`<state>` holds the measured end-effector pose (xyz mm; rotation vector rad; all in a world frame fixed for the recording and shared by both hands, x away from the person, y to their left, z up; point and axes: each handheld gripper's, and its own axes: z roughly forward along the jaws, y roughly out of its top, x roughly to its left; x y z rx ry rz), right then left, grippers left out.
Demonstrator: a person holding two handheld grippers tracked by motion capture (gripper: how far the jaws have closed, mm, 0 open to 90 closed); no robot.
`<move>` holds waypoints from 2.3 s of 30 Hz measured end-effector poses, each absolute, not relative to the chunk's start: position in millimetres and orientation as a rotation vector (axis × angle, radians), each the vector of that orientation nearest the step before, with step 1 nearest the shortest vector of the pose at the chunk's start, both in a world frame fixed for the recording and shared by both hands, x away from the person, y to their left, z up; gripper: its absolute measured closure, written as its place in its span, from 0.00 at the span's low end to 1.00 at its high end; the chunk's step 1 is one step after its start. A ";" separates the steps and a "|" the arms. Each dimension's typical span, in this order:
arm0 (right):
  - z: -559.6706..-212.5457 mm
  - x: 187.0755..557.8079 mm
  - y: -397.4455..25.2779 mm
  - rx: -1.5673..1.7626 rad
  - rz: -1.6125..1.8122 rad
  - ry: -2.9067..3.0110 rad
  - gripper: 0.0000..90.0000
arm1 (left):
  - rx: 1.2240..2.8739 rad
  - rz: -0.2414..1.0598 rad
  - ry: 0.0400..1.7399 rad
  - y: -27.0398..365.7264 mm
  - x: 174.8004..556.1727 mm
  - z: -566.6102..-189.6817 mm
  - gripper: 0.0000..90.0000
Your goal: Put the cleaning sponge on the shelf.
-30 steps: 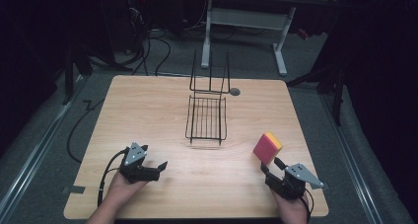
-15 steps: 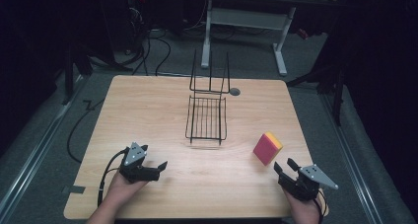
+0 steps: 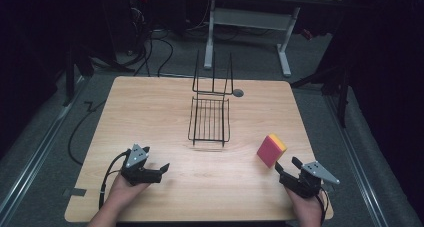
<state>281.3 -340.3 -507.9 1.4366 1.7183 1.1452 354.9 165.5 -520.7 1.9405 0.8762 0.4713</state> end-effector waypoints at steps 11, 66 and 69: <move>-512.7 305.7 -335.9 1.435 1.130 1.732 0.32 | 1.950 0.475 0.883 167.5 353.6 -521.5 0.05; -447.2 349.0 -244.0 1.228 1.401 1.740 0.73 | 1.928 0.483 0.894 173.0 355.5 -519.5 0.05; -444.0 358.5 -229.4 1.207 1.414 1.768 0.73 | 1.931 0.482 0.895 173.8 355.5 -519.5 0.05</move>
